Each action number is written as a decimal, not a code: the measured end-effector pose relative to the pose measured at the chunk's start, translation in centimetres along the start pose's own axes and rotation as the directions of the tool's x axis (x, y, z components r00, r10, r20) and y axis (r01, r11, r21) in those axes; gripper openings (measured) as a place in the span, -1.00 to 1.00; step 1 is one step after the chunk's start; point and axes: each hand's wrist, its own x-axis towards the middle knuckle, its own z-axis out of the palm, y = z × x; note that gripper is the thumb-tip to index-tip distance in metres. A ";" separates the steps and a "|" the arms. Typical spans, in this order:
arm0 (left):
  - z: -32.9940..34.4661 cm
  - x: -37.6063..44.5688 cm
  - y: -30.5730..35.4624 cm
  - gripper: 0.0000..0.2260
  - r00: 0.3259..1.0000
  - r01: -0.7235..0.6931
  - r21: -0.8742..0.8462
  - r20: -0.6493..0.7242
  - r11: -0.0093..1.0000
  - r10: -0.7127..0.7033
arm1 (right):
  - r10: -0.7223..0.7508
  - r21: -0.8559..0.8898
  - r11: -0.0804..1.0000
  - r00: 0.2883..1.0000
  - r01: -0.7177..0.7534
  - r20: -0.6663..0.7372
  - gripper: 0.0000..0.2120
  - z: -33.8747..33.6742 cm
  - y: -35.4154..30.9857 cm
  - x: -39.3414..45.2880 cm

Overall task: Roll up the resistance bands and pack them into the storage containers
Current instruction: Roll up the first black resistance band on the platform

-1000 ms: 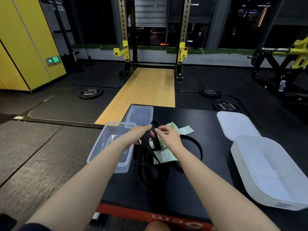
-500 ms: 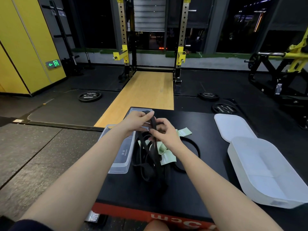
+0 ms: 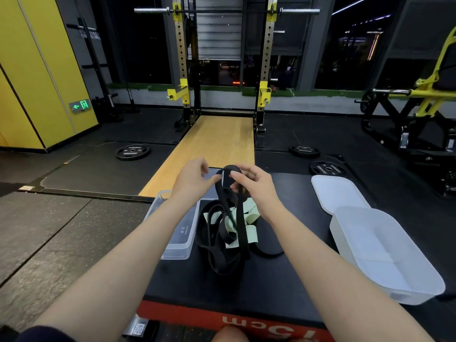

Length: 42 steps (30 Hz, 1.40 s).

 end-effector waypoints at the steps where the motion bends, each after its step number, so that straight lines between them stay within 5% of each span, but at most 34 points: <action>1: -0.1 -0.2 0.3 -0.81 0.999 -0.028 -0.049 0.020 0.998 0.029 | -0.011 0.007 1.000 1.000 0.011 0.013 -0.75 0.1 -0.4 0.0; 9: -1.3 -1.1 2.9 -0.83 0.994 0.091 -0.578 0.096 0.811 -0.044 | -0.007 0.082 0.997 0.991 -0.004 0.135 -0.77 0.5 -1.3 -0.9; 22: -2.1 -1.7 5.2 -0.82 0.993 0.076 -0.752 0.114 0.654 0.016 | 0.074 0.153 0.983 0.980 -0.103 0.184 -0.85 -0.2 -1.7 -2.4; 32: -1.4 -2.2 4.4 -0.76 0.984 0.073 -0.838 0.149 0.542 0.098 | -0.011 -0.007 1.000 0.996 0.012 0.083 -0.91 -0.1 -3.2 -2.7; 36: 0.1 -4.3 2.7 -0.72 0.925 0.219 -0.644 0.377 0.733 0.054 | -0.040 -0.031 0.999 0.999 0.040 -0.001 -0.92 0.0 -3.4 -2.1; 38: 1.1 -5.4 1.8 -0.73 0.882 0.185 -0.538 0.460 0.822 0.102 | -0.047 -0.002 0.999 0.999 0.047 -0.019 -0.95 0.1 -3.8 -1.8; 42: 2.9 -6.0 1.5 -0.85 0.919 0.096 -0.521 0.375 0.848 0.126 | -0.034 0.065 0.997 0.999 0.037 -0.041 -0.96 0.7 -4.4 -1.6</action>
